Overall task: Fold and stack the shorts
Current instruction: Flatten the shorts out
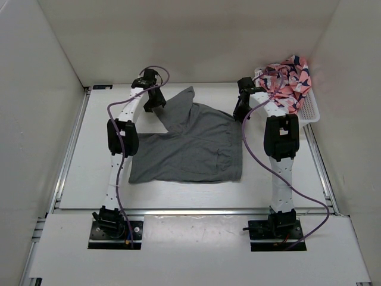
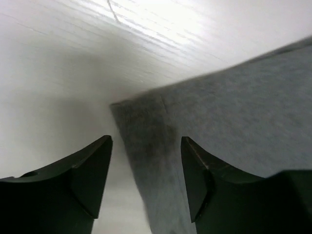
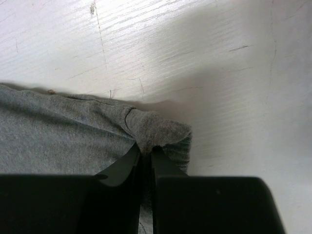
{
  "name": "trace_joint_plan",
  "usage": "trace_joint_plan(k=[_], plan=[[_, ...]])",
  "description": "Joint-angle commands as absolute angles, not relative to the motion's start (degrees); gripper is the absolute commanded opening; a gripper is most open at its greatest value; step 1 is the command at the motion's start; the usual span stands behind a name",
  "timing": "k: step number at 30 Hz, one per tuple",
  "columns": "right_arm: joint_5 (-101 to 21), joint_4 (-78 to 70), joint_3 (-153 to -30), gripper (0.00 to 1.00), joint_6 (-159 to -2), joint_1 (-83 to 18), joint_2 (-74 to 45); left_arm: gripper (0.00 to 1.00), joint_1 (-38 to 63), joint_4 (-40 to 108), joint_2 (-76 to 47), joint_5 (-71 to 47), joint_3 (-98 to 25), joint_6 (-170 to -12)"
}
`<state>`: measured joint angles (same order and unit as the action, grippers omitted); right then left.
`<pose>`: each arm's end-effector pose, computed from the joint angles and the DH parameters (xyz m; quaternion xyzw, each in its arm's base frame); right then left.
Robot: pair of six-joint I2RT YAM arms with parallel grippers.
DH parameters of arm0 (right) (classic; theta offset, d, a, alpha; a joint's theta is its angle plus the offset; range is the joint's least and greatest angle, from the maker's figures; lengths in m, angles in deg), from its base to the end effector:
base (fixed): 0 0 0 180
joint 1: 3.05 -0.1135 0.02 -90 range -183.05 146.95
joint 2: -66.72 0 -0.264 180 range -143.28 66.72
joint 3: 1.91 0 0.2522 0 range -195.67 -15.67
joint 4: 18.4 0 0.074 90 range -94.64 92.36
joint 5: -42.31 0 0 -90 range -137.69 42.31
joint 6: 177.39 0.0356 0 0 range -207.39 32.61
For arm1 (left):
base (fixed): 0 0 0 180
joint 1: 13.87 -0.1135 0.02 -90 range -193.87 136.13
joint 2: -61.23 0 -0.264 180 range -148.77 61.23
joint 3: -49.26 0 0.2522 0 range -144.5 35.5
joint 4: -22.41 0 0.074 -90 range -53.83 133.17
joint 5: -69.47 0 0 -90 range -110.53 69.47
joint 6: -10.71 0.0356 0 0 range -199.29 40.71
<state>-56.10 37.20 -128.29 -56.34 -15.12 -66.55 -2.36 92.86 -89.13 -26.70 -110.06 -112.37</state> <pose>0.4918 0.0998 0.1786 0.1769 0.9526 0.0209 0.2467 0.5405 -0.1062 0.1872 -0.1941 0.9482 -0.0450 0.2473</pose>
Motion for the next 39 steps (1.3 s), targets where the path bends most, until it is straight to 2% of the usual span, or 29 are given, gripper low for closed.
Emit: trace_joint_plan(k=[1, 5, 7, 8, 9, 10, 14, 18, 22, 35, 36, 37, 38, 39], plan=[[-55.17, 36.75, -127.82, 0.00, -57.33, -15.00, -63.80, 0.68, -2.18, 96.02, -91.95, -26.94, -115.05, -112.60], [-55.16, 36.75, -127.30, 0.00, -56.81, -15.00, -63.80, 0.64, -1.65, 95.41, -94.33, -26.94, -115.06, -112.60], [-55.16, 36.75, -127.29, 0.00, -56.81, -15.00, -63.80, 0.50, -1.65, 95.41, -94.34, -26.94, -114.45, -112.60], [-55.16, 36.75, -127.29, 0.00, -56.81, -15.00, -63.80, 0.35, -1.65, 95.41, -93.81, -26.94, -114.44, -112.60], [-55.16, 36.75, -127.29, 0.00, -56.81, -15.00, -63.80, 0.14, -1.65, 95.41, -93.11, -26.94, -112.70, -112.60], [-55.77, 36.75, -127.29, 0.00, -56.81, -15.00, -63.80, 0.10, -1.65, 95.41, -91.97, -26.94, -111.55, -112.60], [-56.57, 36.75, -126.76, 0.00, -56.81, -15.00, -63.80, 0.10, -2.88, 93.39, -83.11, -34.82, -102.68, -113.92], [-57.10, 36.75, -126.24, 0.00, -56.81, -14.47, -63.28, 0.10, -6.21, 92.77, -74.41, -37.40, -94.86, -113.92], [-57.10, 36.75, -126.24, 0.00, -56.81, -13.95, -63.27, 0.10, -7.28, 92.16, -71.32, -37.93, -86.87, -114.44], [-55.26, 36.75, -127.81, 0.00, -58.56, -13.95, -63.80, 0.10, -6.75, 91.54, -66.65, -36.79, -72.00, -120.86], [-54.29, 36.75, -127.82, 0.08, -59.17, -13.95, -63.80, 0.10, -6.75, 91.54, -66.65, -36.27, -71.99, -120.16], [-53.41, 36.75, -128.51, 0.17, -59.18, -13.95, -63.80, 0.24, -6.75, 91.54, -66.65, -36.26, -72.69, -119.63], [-53.40, 36.75, -128.52, 0.28, -59.79, -13.95, -63.19, 0.29, -6.75, 92.06, -66.65, -36.26, -73.56, -119.63], [-52.71, 36.23, -128.52, 0.43, -60.40, -13.95, -62.66, 0.33, -6.75, 92.07, -66.65, -36.26, -73.57, -119.02]])
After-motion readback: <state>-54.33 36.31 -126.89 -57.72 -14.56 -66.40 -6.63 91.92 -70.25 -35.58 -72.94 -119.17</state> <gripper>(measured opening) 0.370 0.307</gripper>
